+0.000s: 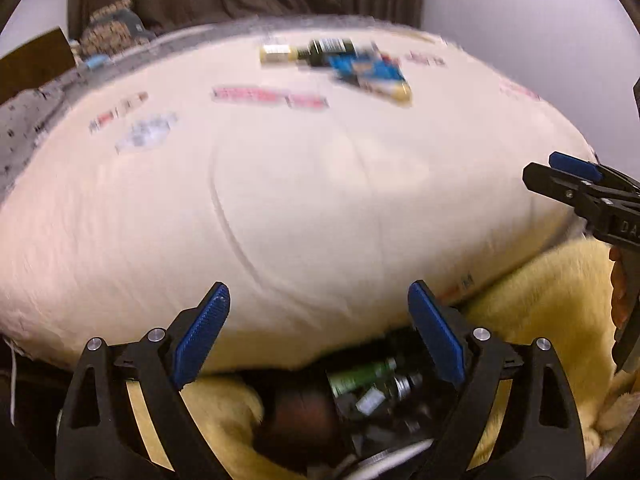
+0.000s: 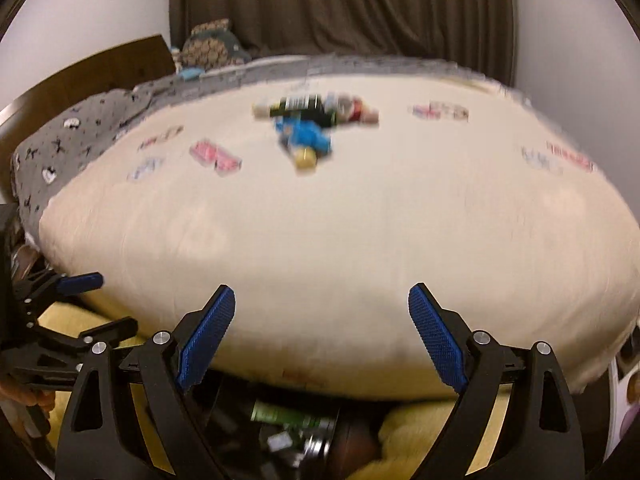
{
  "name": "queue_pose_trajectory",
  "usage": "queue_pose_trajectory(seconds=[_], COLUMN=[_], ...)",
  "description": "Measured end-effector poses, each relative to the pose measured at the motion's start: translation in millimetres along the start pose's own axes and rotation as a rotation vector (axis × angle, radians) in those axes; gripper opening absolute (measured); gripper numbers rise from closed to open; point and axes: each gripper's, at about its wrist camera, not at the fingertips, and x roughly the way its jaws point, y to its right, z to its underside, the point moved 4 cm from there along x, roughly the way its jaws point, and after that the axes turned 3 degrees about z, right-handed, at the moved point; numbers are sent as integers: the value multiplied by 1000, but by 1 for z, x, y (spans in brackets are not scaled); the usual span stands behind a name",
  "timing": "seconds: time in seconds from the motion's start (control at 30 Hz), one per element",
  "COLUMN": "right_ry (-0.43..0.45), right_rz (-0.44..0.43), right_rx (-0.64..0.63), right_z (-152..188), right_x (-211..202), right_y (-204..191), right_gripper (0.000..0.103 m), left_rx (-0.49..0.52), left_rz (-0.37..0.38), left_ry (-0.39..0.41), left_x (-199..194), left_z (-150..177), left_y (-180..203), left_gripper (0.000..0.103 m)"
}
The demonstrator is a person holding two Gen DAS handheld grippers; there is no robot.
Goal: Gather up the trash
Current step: 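Grasp the white-yellow tube with left tool while right tool grasps blue packet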
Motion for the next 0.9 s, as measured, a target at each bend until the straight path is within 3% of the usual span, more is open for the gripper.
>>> queue_pose_trajectory(seconds=[0.37,0.7,0.77,0.9], right_ry=[11,-77,-112,-147], right_rz=[-45,-103,-122,-126], right_rx=[16,15,5,-22], right_z=[-90,-129,-131,-129], right_x=[74,144,157,168], right_y=[-14,-32,-37,-43], right_gripper=[89,88,81,51], left_rx=[-46,-40,-43,-46], left_rz=[-29,-24,-17,-11], left_ry=[64,48,43,40], left_x=[30,57,61,65], left_z=[-69,-98,-99,-103], left_y=[-22,-19,-17,-16], left_gripper=[86,86,86,86])
